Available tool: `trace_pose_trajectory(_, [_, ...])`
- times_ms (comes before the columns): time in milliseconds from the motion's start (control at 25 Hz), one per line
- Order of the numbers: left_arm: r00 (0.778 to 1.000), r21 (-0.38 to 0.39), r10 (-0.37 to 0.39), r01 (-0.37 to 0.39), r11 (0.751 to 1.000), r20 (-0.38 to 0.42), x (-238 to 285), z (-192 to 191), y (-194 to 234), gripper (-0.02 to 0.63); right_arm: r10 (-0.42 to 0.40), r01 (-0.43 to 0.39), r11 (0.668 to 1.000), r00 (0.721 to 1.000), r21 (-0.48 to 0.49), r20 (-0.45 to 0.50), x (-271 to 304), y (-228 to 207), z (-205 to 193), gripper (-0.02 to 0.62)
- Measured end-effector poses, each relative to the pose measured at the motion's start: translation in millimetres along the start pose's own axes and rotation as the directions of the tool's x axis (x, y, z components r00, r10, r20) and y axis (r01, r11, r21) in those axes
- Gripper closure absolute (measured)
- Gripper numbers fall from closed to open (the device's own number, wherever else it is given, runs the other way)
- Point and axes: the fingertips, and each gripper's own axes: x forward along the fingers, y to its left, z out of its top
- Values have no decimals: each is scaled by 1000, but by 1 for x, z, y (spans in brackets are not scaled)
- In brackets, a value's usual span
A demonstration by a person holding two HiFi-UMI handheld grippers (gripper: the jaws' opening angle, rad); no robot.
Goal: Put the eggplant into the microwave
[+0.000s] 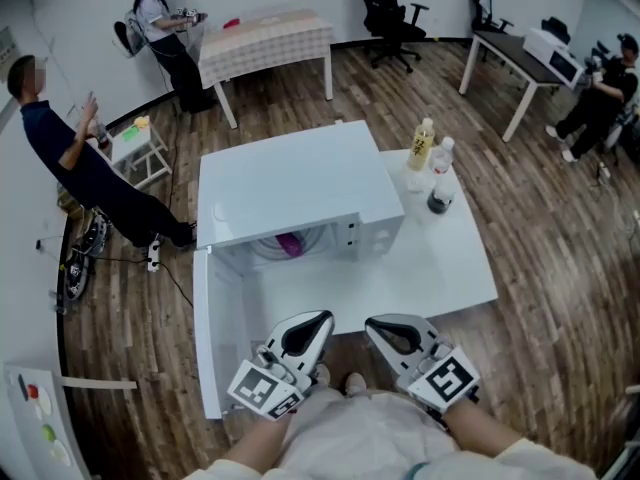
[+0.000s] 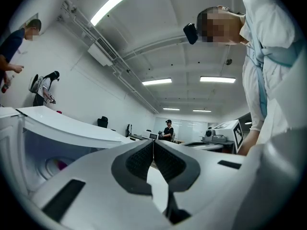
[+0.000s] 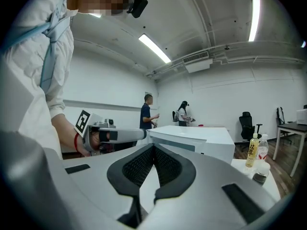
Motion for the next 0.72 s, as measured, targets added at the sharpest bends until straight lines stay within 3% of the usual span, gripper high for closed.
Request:
trace_pose_trajectory(360, [997,53,-75,75,996,-18,1,18,-27,600,45,-46,999,998,28,38,-8,14,24,563])
trace_pose_trajectory(720, [990,19,-130,131,991,-51,1,11,-45,600,85,-86,995,996,52,29,-8,36,21,563])
